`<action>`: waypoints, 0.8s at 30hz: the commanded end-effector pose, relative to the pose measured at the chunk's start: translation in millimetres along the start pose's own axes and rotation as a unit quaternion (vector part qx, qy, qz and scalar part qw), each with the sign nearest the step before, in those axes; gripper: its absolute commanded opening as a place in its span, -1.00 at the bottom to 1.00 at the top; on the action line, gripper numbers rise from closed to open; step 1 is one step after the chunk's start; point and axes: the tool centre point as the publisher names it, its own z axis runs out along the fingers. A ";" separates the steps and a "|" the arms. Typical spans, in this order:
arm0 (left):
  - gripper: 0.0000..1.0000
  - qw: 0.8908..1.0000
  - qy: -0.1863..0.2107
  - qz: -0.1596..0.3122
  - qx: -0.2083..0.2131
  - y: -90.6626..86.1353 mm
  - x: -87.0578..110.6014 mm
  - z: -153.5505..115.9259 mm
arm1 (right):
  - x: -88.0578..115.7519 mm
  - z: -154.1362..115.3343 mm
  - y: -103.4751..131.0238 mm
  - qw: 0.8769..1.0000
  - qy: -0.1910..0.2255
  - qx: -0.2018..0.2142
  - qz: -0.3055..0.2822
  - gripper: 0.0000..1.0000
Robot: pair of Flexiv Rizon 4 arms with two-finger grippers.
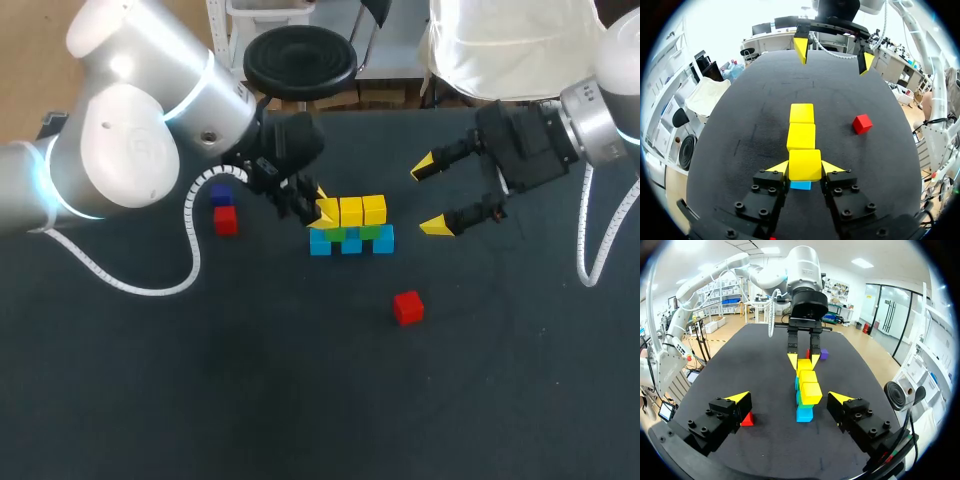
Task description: Place the blue cubes, place green cubes on the blue cubes, place the yellow cubes on the green cubes, then place the red cubes on the yellow cubes, and place purple cube on the red cubes.
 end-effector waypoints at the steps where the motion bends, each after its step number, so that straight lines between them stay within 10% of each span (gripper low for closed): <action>1: -1.00 1.000 0.004 -0.001 0.001 1.9 -1.4 0.7 | 0.4 0.6 -0.5 1.000 -0.001 0.000 0.000 1.00; 24: -1.00 1.000 0.004 -0.002 0.001 3.0 -2.7 2.4 | 0.4 0.6 -0.5 1.000 -0.001 0.000 0.000 1.00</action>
